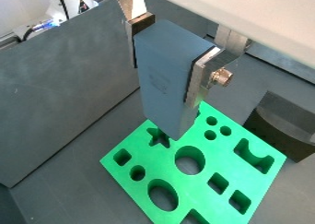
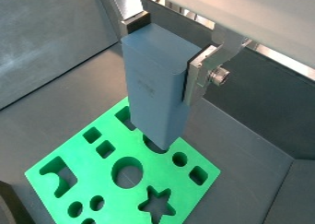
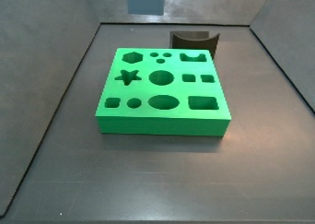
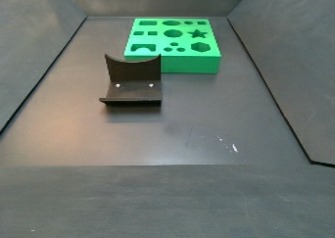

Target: Insert the rectangle object.

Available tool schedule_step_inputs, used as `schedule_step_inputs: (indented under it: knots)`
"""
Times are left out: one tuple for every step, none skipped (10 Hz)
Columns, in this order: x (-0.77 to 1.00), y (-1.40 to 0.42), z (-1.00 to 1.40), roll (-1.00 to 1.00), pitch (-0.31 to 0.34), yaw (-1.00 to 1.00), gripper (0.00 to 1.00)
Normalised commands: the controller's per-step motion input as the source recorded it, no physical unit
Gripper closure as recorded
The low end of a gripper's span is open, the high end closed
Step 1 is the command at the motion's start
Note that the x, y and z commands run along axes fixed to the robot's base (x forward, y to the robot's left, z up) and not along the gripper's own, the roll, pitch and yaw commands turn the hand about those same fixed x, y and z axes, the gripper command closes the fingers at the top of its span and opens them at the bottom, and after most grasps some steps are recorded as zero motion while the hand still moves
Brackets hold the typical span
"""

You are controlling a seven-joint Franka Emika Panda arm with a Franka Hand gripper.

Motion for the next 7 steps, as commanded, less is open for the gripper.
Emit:
schedule_step_inputs:
  knots:
    - [1.0, 0.0, -0.93, -0.09, -0.053, -0.02, 1.0]
    - [1.0, 0.0, -0.93, -0.09, -0.053, -0.02, 1.0]
    - [1.0, 0.0, -0.93, -0.08, -0.051, -0.02, 1.0]
    - [1.0, 0.0, -0.95, -0.08, -0.046, -0.02, 1.0]
    - [1.0, 0.0, -0.95, -0.08, -0.044, -0.02, 1.0]
    - [1.0, 0.0, -0.95, -0.07, -0.037, -0.02, 1.0]
    - [1.0, -0.24, -1.0, 0.02, -0.003, -0.06, 1.0]
